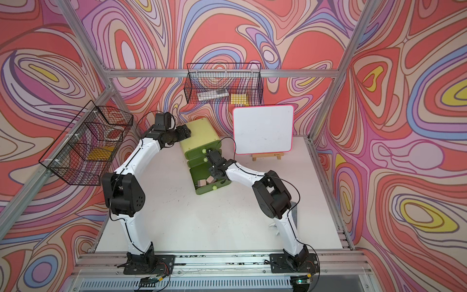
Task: Place the plugs into the drawer by color
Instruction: Place the plug in the drawer.
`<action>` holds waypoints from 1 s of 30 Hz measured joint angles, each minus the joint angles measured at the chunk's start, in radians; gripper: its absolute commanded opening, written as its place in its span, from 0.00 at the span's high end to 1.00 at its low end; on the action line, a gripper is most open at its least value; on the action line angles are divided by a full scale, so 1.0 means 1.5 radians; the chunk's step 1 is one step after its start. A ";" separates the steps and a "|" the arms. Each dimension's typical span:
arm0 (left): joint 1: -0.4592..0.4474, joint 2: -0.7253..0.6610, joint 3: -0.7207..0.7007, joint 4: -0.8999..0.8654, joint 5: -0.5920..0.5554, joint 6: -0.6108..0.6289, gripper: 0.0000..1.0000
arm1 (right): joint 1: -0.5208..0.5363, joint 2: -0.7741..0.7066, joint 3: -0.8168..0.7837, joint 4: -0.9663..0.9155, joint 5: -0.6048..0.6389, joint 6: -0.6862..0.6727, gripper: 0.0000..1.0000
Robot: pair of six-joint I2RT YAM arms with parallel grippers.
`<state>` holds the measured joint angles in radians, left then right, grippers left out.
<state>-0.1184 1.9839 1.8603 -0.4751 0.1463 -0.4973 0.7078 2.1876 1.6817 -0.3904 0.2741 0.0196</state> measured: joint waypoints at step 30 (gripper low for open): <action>-0.002 0.000 0.001 -0.001 -0.008 0.010 0.16 | 0.174 -0.336 -0.500 0.348 0.000 0.143 0.85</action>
<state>-0.1211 1.9842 1.8622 -0.4770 0.1349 -0.4820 0.9684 1.6836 0.9321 0.1318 0.2741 0.2337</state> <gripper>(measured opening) 0.847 0.184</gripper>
